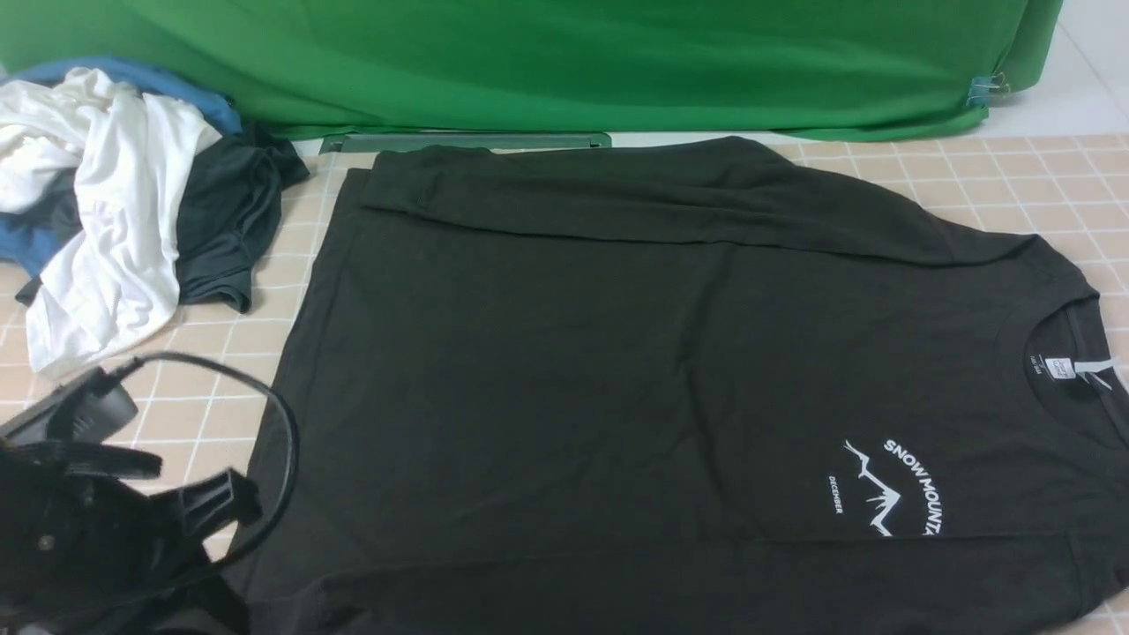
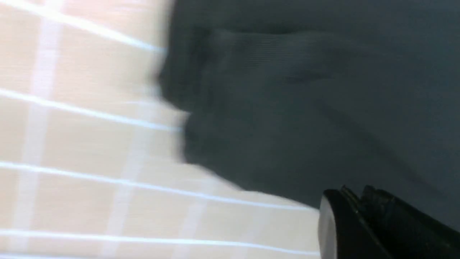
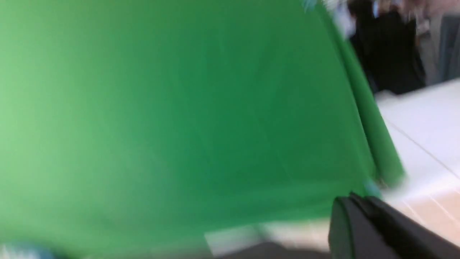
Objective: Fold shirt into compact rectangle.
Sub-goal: 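Grasp the left edge of the dark T-shirt lying flat on the table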
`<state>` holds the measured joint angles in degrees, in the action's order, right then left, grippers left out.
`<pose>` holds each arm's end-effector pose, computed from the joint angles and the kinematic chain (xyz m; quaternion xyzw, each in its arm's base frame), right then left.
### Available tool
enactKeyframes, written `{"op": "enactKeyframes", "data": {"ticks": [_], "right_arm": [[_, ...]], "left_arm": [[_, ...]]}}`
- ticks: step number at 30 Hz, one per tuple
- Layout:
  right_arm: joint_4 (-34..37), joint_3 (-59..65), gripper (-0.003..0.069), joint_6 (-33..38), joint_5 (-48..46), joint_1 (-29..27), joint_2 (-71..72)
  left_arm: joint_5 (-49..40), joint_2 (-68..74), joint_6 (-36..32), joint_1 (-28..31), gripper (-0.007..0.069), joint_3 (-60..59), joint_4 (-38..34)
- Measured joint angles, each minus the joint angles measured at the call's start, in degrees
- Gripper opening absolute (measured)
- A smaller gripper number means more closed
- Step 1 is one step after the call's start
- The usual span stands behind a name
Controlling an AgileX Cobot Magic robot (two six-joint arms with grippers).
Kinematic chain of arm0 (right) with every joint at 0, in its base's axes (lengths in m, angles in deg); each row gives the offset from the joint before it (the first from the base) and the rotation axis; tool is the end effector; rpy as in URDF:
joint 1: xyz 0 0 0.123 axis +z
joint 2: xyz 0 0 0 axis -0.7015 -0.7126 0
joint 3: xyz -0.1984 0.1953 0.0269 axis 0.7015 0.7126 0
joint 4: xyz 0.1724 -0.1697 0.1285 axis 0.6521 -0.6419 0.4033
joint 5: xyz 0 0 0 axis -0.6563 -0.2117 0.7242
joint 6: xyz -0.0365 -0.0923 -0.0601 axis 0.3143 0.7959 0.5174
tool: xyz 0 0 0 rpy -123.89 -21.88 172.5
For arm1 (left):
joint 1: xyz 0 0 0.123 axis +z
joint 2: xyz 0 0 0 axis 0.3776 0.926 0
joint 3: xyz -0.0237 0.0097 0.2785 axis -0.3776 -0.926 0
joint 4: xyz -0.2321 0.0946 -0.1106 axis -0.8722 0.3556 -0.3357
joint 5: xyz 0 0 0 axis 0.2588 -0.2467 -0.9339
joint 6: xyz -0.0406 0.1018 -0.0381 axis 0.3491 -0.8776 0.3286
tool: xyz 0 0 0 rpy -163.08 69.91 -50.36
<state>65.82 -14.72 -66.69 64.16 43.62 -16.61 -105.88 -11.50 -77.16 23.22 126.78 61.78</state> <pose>0.1026 0.0078 0.3531 0.1055 0.6857 0.1554 0.7032 0.1940 -0.0329 0.1972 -0.1723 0.9703 -0.1664 0.0328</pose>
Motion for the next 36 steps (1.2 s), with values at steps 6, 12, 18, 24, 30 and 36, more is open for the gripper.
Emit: {"op": "enactKeyframes", "data": {"ticks": [6, 12, 18, 24, 30, 36], "right_arm": [[-0.12, -12.96, 0.0031, 11.19, -26.25, 0.0, -13.29], [-0.21, -13.66, 0.0031, 14.64, -33.25, 0.0, -21.68], [-0.21, -13.71, 0.0033, 15.62, -33.38, 0.0, -24.95], [-0.21, -13.71, 0.0032, 15.8, -33.2, 0.0, -25.06], [-0.21, -13.71, 0.0036, 15.8, -33.16, 0.0, -25.06], [-0.21, -13.71, 0.0038, 15.86, -33.16, 0.0, -25.06]], "left_arm": [[7.46, 2.93, 8.77, -0.09, 0.023, 0.0, 6.83], [10.35, 5.47, 7.71, -3.99, 0.0398, 0.07, 8.17], [18.17, 9.25, 0.85, -8.23, 0.0455, -0.06, 8.93], [20.77, 15.22, -4.51, -9.0, 0.0463, -0.06, 9.06], [20.5, 20.44, -4.81, -9.0, 0.0466, -0.06, 9.11], [19.81, 21.83, -5.52, -9.0, 0.0466, 0.43, 9.22]]}}
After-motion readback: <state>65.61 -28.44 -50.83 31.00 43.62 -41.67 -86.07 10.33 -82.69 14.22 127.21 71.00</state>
